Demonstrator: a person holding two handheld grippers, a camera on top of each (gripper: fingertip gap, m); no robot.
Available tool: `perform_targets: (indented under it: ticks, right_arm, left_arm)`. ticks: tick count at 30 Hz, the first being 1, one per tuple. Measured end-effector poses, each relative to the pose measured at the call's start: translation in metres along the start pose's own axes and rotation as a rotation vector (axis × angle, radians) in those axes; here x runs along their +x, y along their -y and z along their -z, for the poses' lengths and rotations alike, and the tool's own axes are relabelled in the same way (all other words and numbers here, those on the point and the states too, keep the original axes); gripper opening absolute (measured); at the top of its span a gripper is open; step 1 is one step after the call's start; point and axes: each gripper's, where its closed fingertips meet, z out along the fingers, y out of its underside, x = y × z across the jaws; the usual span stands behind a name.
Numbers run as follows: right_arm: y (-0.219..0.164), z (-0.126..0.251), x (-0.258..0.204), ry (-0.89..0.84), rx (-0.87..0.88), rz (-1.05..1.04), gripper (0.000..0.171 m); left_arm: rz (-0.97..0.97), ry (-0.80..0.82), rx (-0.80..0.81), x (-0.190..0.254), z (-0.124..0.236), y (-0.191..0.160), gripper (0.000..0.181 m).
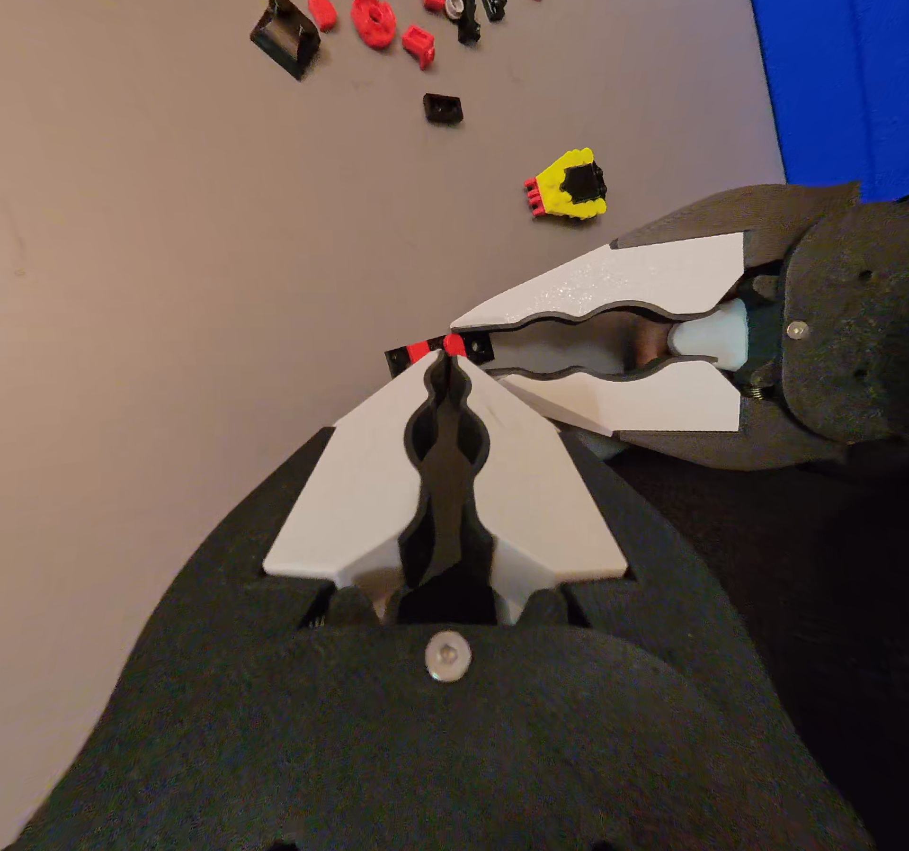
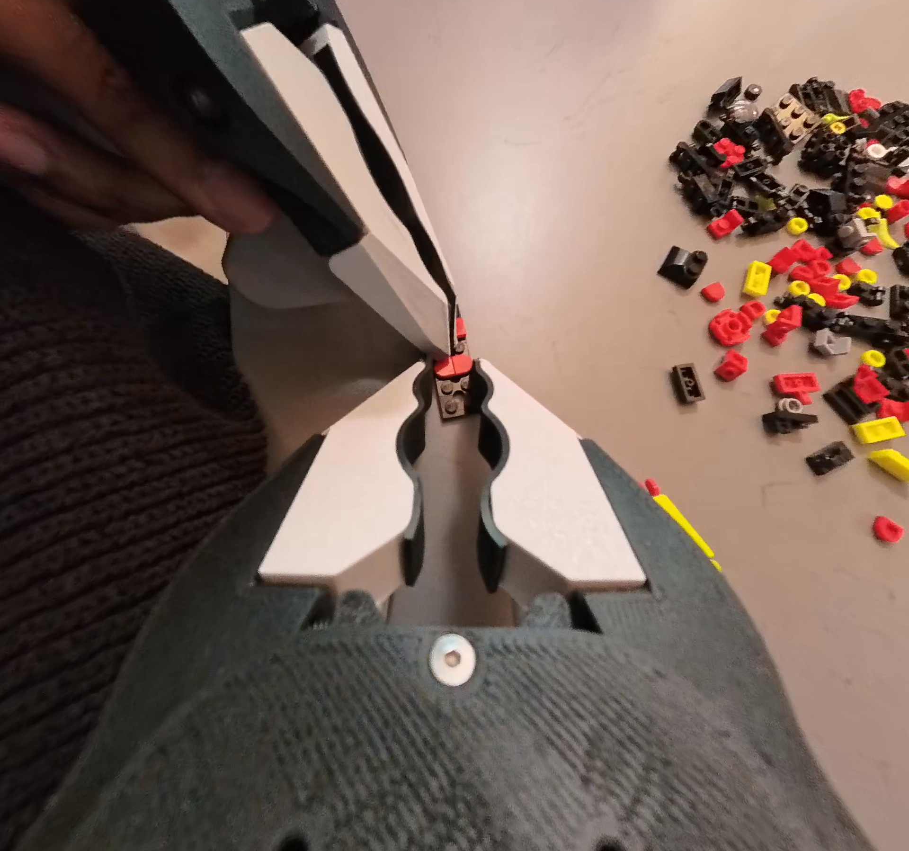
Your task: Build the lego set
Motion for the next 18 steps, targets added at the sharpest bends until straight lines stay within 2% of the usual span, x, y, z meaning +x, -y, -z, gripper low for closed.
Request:
perform_targets:
  ticks: [7, 18]
  right_arm:
    - [0.0000, 0.0002, -0.0001, 0.015, 0.002, 0.005, 0.014]
    - [0.0001, -0.0022, -0.0008, 0.116, -0.008, -0.073, 0.015]
  left_arm:
    - [0.046, -0.049, -0.007, -0.0001, -0.0002, -0.0012, 0.000]
    - [0.011, -0.082, 0.005, 0.0004, -0.0004, -0.0037, 0.001]
